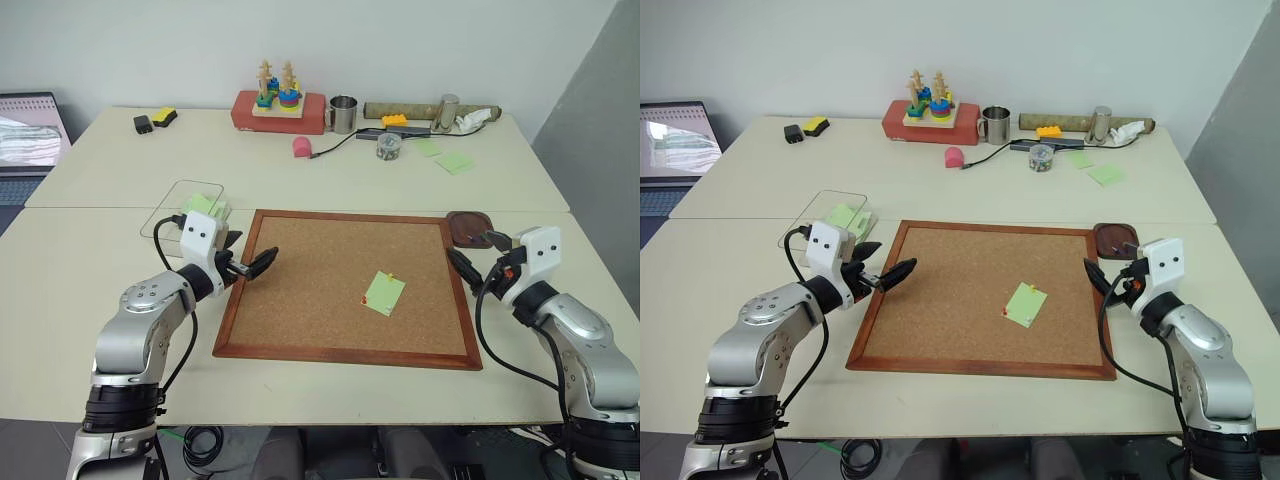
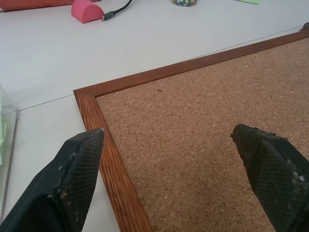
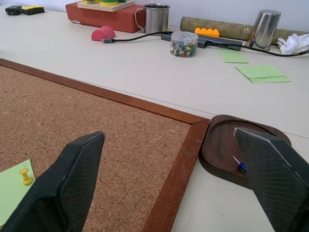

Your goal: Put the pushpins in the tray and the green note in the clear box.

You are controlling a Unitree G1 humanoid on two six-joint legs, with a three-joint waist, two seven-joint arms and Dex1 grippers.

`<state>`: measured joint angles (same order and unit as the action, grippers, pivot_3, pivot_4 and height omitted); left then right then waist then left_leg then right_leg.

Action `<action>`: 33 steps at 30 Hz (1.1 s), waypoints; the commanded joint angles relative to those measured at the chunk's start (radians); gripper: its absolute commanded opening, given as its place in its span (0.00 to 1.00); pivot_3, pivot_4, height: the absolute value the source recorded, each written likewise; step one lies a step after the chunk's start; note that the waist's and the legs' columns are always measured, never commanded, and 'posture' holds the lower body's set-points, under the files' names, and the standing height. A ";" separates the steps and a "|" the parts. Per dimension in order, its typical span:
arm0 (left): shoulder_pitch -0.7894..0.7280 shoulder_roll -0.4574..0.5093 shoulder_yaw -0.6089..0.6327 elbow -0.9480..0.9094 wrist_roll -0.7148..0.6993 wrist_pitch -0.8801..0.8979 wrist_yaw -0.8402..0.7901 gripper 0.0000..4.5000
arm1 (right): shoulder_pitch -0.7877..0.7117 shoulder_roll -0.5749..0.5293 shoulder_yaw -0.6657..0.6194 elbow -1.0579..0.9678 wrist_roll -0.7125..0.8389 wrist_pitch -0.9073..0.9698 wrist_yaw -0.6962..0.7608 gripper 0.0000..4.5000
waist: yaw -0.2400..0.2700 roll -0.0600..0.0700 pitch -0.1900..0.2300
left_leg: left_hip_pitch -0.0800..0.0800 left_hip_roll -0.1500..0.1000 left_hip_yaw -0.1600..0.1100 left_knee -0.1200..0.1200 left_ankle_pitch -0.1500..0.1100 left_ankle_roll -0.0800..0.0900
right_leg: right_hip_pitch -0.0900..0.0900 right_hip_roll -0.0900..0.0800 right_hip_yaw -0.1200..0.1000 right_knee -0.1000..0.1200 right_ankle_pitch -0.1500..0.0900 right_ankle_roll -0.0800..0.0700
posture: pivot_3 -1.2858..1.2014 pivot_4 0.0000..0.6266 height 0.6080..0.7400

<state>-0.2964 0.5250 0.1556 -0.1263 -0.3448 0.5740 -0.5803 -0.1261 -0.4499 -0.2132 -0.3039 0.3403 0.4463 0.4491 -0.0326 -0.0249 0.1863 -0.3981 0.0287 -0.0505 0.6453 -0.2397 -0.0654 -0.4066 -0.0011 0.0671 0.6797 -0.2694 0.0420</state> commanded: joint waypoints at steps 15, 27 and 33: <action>-0.028 0.005 0.016 -0.001 -0.020 -0.020 -0.008 1.00 | 0.006 -0.008 -0.029 -0.034 0.014 -0.013 -0.003 1.00 | 0.000 0.000 0.000 | 0.000 0.000 0.000 0.000 0.000 0.000 | 0.000 0.000 0.000 0.000 0.000 0.000 | 0.52 0.24 1.00; -0.031 0.003 0.032 -0.031 -0.096 -0.010 -0.073 0.96 | 0.003 -0.013 0.000 -0.086 0.110 0.041 0.079 1.00 | 0.000 0.000 0.000 | 0.000 0.000 0.000 0.000 0.000 0.000 | 0.000 0.000 0.000 0.000 0.000 0.000 | 0.52 0.24 1.00; -0.024 0.045 -0.016 -0.077 -0.166 0.010 -0.199 0.71 | -0.030 -0.060 0.077 -0.100 0.168 0.106 0.182 1.00 | 0.000 0.000 0.000 | 0.000 0.000 0.000 0.000 0.000 0.000 | 0.000 0.000 0.000 0.000 0.000 0.000 | 0.52 0.24 1.00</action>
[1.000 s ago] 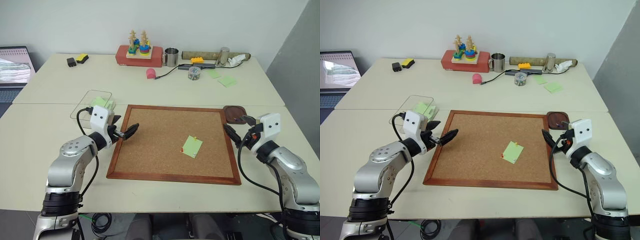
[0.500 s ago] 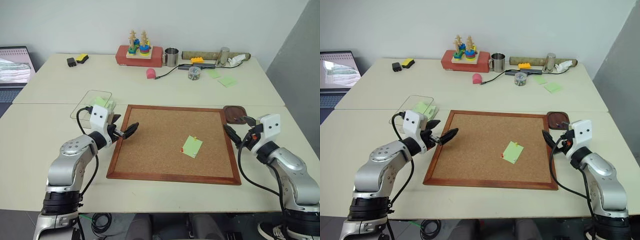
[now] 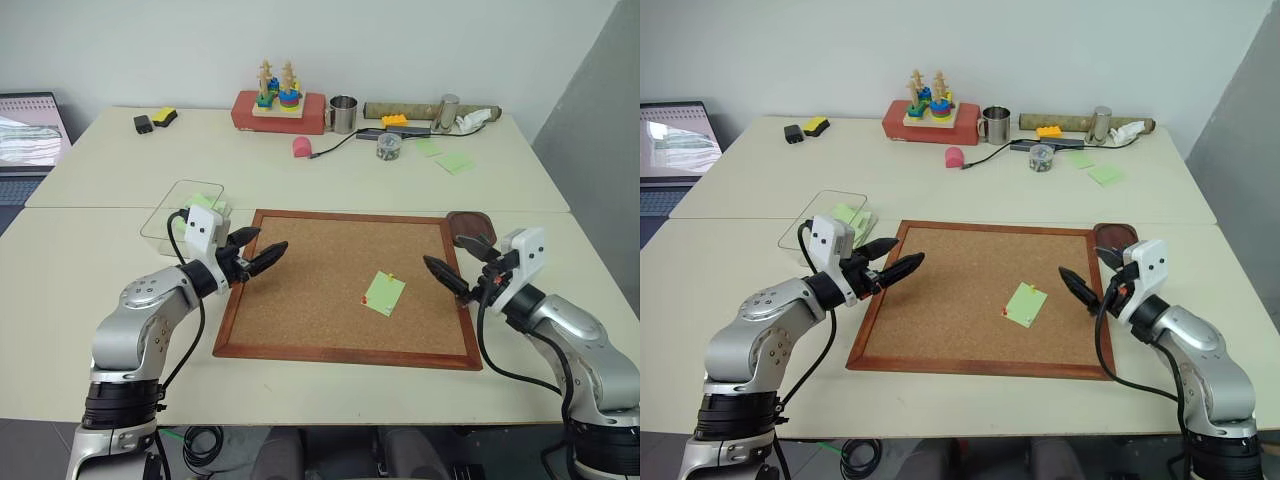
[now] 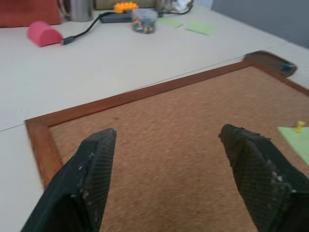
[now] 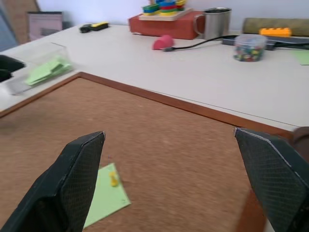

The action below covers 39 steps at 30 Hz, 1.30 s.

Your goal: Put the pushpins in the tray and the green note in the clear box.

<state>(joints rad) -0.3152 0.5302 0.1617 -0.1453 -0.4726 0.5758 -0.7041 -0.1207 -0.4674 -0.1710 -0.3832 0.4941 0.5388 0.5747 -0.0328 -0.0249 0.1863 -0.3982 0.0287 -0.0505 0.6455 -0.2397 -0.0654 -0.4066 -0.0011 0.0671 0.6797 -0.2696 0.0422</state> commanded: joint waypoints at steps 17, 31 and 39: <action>0.007 0.038 -0.189 -0.047 0.057 -0.094 -0.159 0.01 | -0.072 0.027 0.215 0.094 -0.109 -0.093 0.053 1.00 | 0.000 0.000 0.000 | 0.000 0.000 0.000 0.000 0.000 0.000 | 0.000 0.000 0.000 0.000 -0.001 0.002 | 0.52 0.24 1.00; 0.025 0.039 -0.390 0.020 0.211 -0.055 -0.159 0.01 | -0.125 0.077 0.262 0.221 -0.199 -0.155 0.055 1.00 | 0.000 0.000 0.000 | 0.000 0.000 0.000 0.000 0.000 0.000 | 0.000 0.000 0.000 0.000 -0.001 0.002 | 0.52 0.24 1.00; 0.003 0.032 -0.386 0.036 0.229 -0.054 -0.160 0.00 | -0.153 0.110 0.257 0.286 -0.201 -0.146 0.045 0.96 | 0.000 0.000 0.000 | 0.001 0.000 0.000 0.000 0.000 0.000 | 0.001 0.000 0.000 0.000 -0.001 0.002 | 0.52 0.24 1.00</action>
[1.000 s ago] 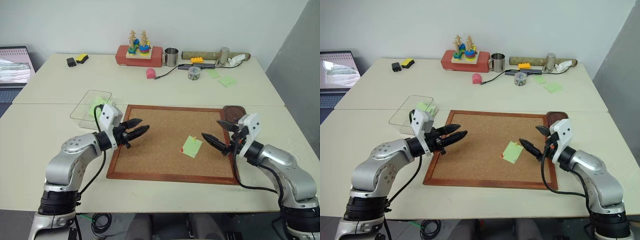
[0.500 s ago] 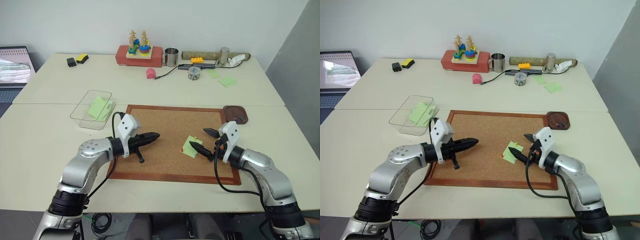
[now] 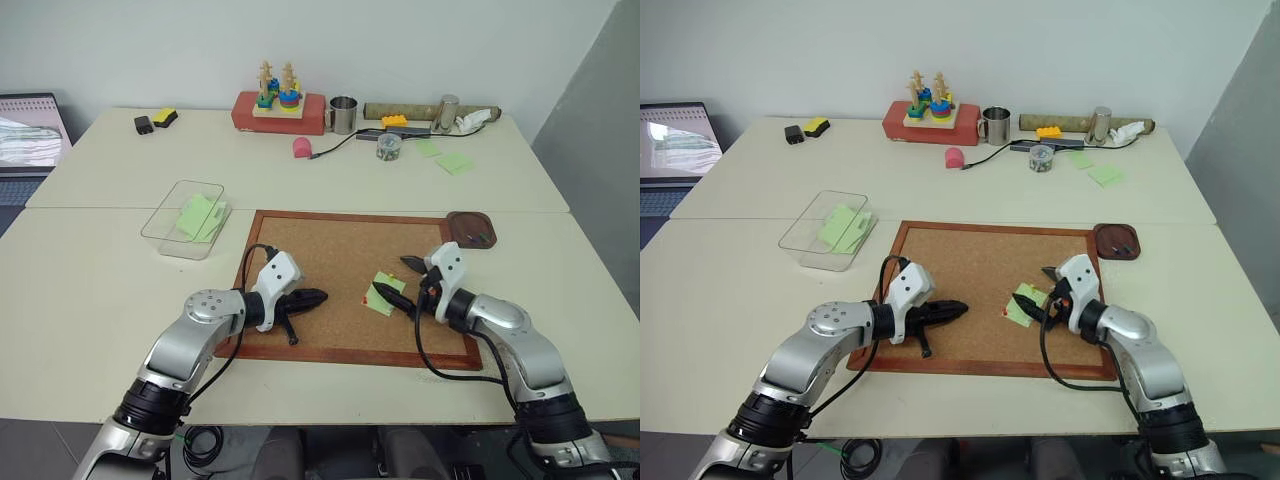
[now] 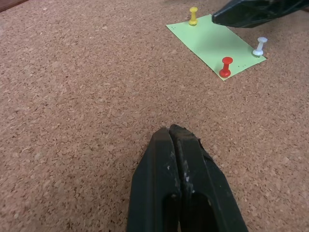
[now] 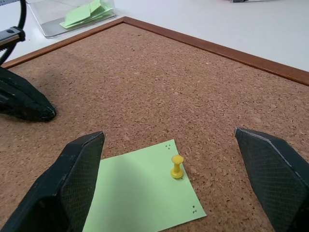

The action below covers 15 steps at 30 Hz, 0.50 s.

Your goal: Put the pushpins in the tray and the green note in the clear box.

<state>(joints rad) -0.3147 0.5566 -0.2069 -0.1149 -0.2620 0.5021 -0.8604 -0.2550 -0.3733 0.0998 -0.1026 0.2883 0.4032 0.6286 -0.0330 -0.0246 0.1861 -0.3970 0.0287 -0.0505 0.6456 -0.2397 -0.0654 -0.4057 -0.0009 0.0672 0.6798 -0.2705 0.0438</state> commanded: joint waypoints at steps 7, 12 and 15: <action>0.003 0.010 -0.007 -0.005 0.015 0.030 -0.001 0.00 | -0.024 0.014 -0.004 0.034 -0.005 -0.010 0.011 0.63 | 0.000 0.000 0.000 | 0.000 0.000 0.000 0.000 0.000 0.000 | 0.000 0.000 0.000 0.000 0.000 0.000 | 0.52 0.24 1.00; 0.005 0.012 -0.001 -0.021 0.008 0.040 -0.001 0.00 | -0.028 0.017 0.002 0.038 -0.007 -0.008 0.012 0.37 | 0.000 0.000 0.000 | 0.000 0.000 0.000 0.000 0.000 0.000 | 0.000 0.000 0.000 0.000 0.000 0.000 | 0.52 0.24 1.00; 0.006 0.015 0.001 -0.023 0.008 0.043 -0.001 0.00 | -0.031 0.019 0.005 0.039 -0.008 -0.007 0.012 0.23 | 0.000 0.000 0.000 | 0.000 0.000 0.000 0.000 0.000 0.000 | 0.000 0.000 0.000 0.000 0.000 0.000 | 0.52 0.24 1.00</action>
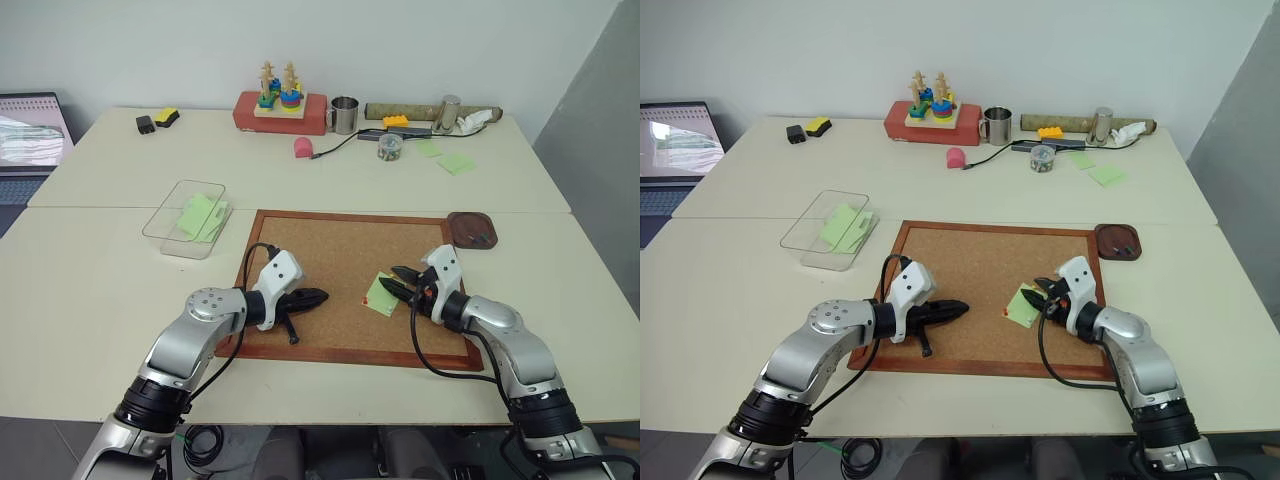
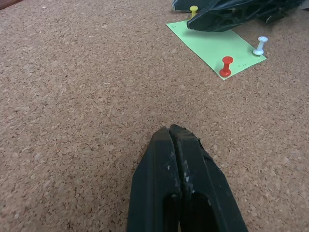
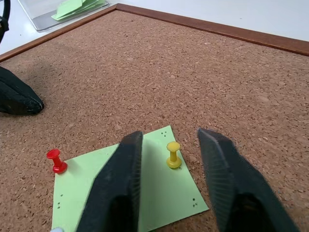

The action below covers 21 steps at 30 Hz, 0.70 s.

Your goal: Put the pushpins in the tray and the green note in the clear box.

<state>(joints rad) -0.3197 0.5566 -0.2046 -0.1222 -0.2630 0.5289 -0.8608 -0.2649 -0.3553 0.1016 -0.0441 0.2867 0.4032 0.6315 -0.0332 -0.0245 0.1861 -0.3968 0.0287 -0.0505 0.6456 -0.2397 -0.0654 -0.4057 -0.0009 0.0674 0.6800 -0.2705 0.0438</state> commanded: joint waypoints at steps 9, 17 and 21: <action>0.003 0.018 -0.005 -0.010 0.020 0.018 0.000 0.00 | -0.014 -0.006 0.000 -0.048 0.001 -0.005 0.015 0.01 | 0.000 0.000 0.000 | 0.000 0.000 0.000 0.000 0.000 0.000 | 0.000 0.000 0.000 0.000 0.000 0.000 | 0.52 0.24 1.00; 0.010 0.021 -0.011 -0.007 0.028 0.017 0.004 0.00 | -0.033 0.020 -0.091 -0.188 0.113 0.057 -0.022 0.01 | 0.000 0.000 0.000 | 0.000 0.000 0.000 0.000 0.000 0.000 | 0.000 0.000 0.000 0.000 0.000 0.000 | 0.52 0.24 1.00; 0.012 0.023 -0.012 -0.008 0.026 0.018 0.002 0.00 | -0.026 -0.003 -0.099 -0.206 0.106 0.070 -0.026 0.01 | 0.000 0.000 0.000 | 0.000 0.000 0.000 0.000 0.000 0.000 | 0.000 0.000 0.000 0.000 0.000 0.000 | 0.52 0.24 1.00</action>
<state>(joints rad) -0.3209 0.5647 -0.2055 -0.1289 -0.2594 0.5374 -0.8595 -0.2947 -0.3458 0.0226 -0.2188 0.3775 0.4666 0.6087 -0.0331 -0.0247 0.1860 -0.3968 0.0289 -0.0507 0.6455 -0.2397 -0.0654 -0.4056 -0.0008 0.0671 0.6799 -0.2706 0.0440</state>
